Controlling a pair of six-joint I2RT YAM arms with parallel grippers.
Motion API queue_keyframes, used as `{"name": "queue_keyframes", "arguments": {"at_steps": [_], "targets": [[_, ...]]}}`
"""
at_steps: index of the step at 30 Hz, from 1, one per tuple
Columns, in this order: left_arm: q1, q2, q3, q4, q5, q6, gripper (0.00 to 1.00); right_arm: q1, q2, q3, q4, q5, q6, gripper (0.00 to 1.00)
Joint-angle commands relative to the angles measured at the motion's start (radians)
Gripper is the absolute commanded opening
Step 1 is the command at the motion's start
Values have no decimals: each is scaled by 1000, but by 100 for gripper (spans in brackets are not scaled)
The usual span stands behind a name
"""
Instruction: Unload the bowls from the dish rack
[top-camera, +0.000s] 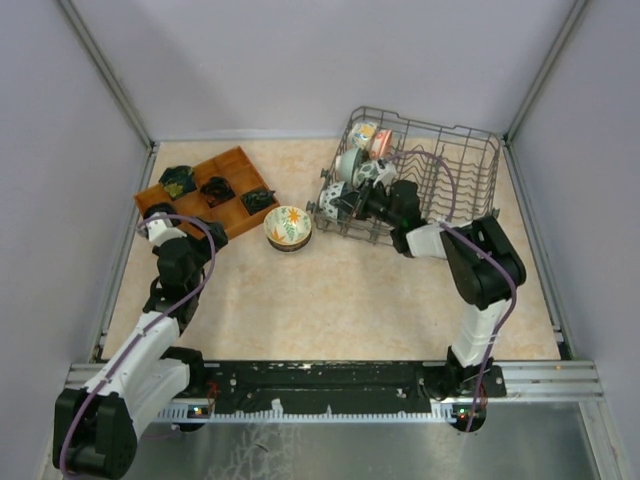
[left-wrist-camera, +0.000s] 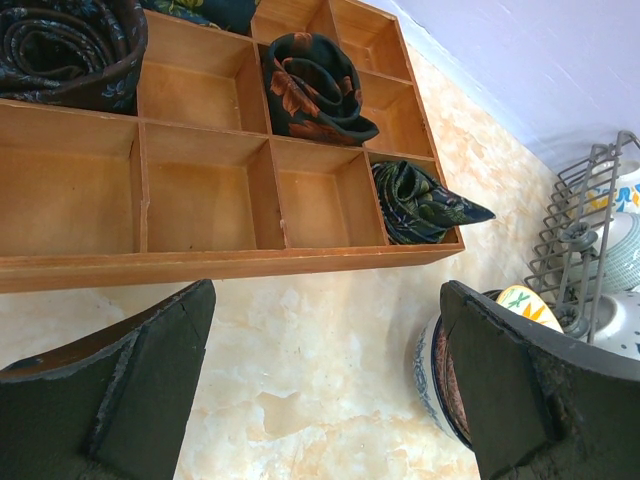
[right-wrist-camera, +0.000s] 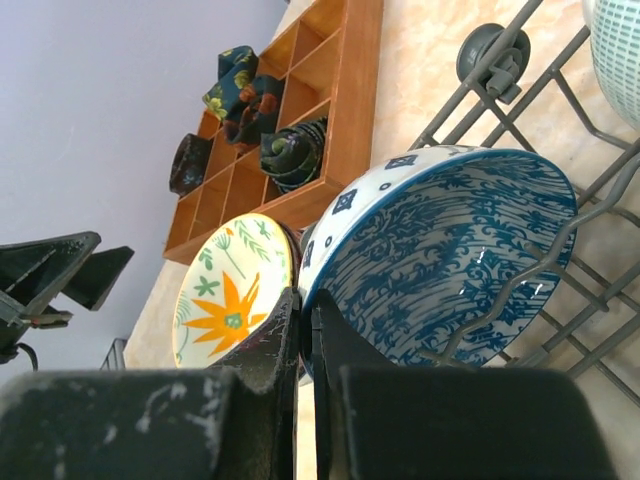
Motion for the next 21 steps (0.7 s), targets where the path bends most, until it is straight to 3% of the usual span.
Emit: {"name": "queue_keyframes", "arguments": {"at_steps": [1,15,17,21], "targets": [[6,-13,1,20,-4,10,99,-11,-143,25,178,-33,6,0],[6,-43,8,0,2,12,99,18,-225,63,146,-97,-25,0],[5,-55,10,-11,-5,16,99,51,-246,104,41,-104,-100,0],[7,-78,22,-52,-30,27,99,163,-273,258,-368,-18,-375,0]]}}
